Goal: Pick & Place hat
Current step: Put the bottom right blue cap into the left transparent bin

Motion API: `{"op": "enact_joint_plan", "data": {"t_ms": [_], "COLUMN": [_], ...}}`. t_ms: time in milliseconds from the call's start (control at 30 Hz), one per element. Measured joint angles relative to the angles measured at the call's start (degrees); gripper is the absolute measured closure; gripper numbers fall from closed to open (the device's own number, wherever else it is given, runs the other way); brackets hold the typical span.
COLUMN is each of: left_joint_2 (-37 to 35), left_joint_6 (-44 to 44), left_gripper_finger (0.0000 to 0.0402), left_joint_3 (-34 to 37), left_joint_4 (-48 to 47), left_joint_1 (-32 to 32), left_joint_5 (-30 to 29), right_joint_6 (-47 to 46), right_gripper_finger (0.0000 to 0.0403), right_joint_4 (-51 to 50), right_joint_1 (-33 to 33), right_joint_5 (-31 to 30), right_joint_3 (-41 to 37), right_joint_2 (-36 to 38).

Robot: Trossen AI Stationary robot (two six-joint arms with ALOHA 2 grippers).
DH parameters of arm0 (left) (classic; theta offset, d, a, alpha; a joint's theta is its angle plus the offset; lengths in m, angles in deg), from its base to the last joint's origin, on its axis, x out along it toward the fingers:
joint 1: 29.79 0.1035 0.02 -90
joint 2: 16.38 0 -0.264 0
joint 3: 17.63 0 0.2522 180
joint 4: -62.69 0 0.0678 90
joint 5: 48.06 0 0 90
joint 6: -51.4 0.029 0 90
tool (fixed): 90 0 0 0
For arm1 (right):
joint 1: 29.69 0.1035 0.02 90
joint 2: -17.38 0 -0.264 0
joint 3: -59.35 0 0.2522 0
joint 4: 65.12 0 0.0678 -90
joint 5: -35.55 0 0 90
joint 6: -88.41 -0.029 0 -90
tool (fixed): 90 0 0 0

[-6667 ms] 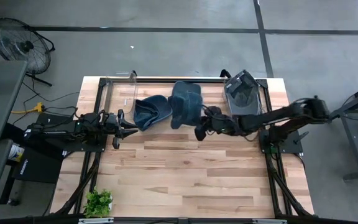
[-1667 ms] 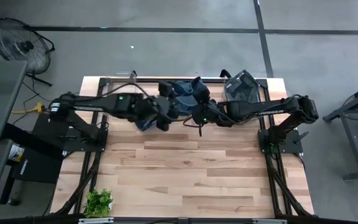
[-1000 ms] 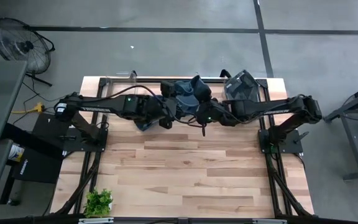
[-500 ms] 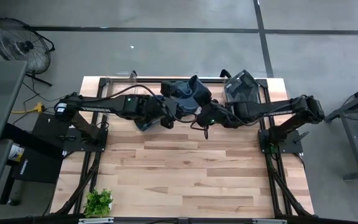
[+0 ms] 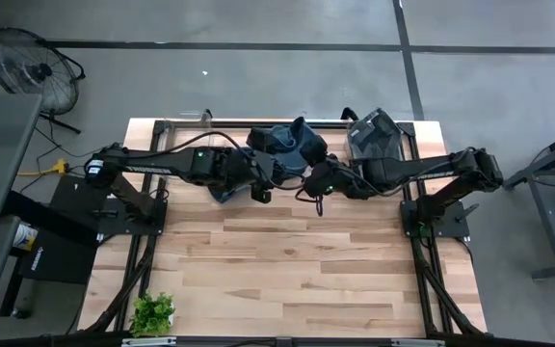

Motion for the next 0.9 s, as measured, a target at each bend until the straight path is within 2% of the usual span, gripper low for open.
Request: {"op": "enact_joint_plan", "data": {"t_ms": [300, 467, 733, 900], "left_joint_2": [0.0, 0.0, 0.0, 0.0], "left_joint_6": [-3.2, -3.0, -3.0, -3.0], "left_gripper_finger": [0.0321, 0.0388, 0.0394, 0.0394], "left_joint_3": [0.0, 0.1, 0.1, 0.1], "left_joint_4": [-0.2, -0.7, -1.7, -1.5], "left_joint_1": [0.0, 0.0, 0.0, 0.0], "left_joint_5": [5.5, 7.9, 8.3, 8.1], "right_joint_6": [-0.4, 0.1, 0.1, -0.5], "right_gripper_finger": [0.0398, 0.0398, 0.0395, 0.0349], "right_joint_4": [0.0, 0.0, 0.1, 1.2], "right_joint_1": [-0.1, -0.1, -0.1, -0.1], "right_joint_5": [1.7, 2.0, 2.0, 1.7], "right_joint_3": [0.0, 0.0, 0.0, 0.0], "right_joint_2": [0.0, 0.0, 0.0, 0.0]}}
